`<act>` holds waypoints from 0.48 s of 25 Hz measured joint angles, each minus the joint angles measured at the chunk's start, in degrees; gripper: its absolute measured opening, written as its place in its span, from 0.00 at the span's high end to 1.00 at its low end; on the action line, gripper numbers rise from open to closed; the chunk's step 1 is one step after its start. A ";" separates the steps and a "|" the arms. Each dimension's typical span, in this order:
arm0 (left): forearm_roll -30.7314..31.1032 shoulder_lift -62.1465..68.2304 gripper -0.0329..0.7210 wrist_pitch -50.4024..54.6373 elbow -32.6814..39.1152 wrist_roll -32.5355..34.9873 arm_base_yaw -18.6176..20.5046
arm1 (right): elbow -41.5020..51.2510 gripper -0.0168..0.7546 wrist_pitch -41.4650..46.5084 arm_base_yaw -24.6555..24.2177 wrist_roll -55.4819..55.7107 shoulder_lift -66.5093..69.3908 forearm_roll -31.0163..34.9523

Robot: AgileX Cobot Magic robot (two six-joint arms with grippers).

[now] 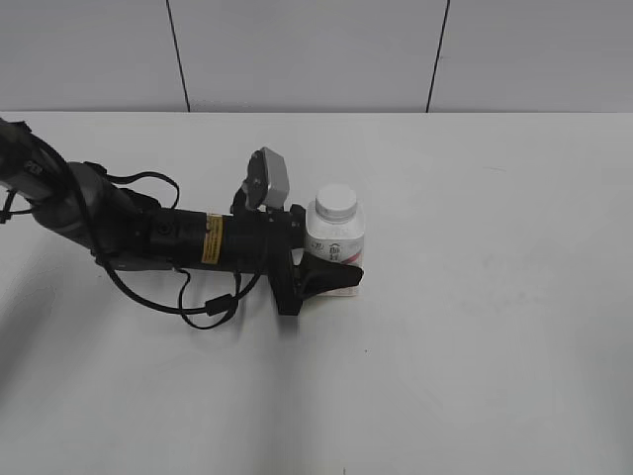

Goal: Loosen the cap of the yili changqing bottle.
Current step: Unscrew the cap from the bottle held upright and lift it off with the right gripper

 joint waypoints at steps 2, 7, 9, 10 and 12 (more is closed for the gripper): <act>-0.05 0.46 0.39 0.00 0.00 0.00 0.00 | -0.54 0.22 0.00 0.00 1.11 0.06 0.11; -0.68 1.32 0.39 -0.82 0.00 0.00 0.00 | -4.37 0.22 0.20 0.00 1.98 8.93 3.88; -0.68 1.32 0.39 -0.81 0.00 0.00 0.00 | -6.99 0.22 0.25 0.00 2.05 13.70 6.15; -0.68 1.32 0.39 -0.81 0.00 0.00 0.00 | -8.07 0.22 0.25 0.00 2.05 16.24 7.63; -0.72 1.32 0.39 -0.81 0.00 0.00 0.00 | -10.61 0.22 0.14 0.00 2.10 20.41 9.99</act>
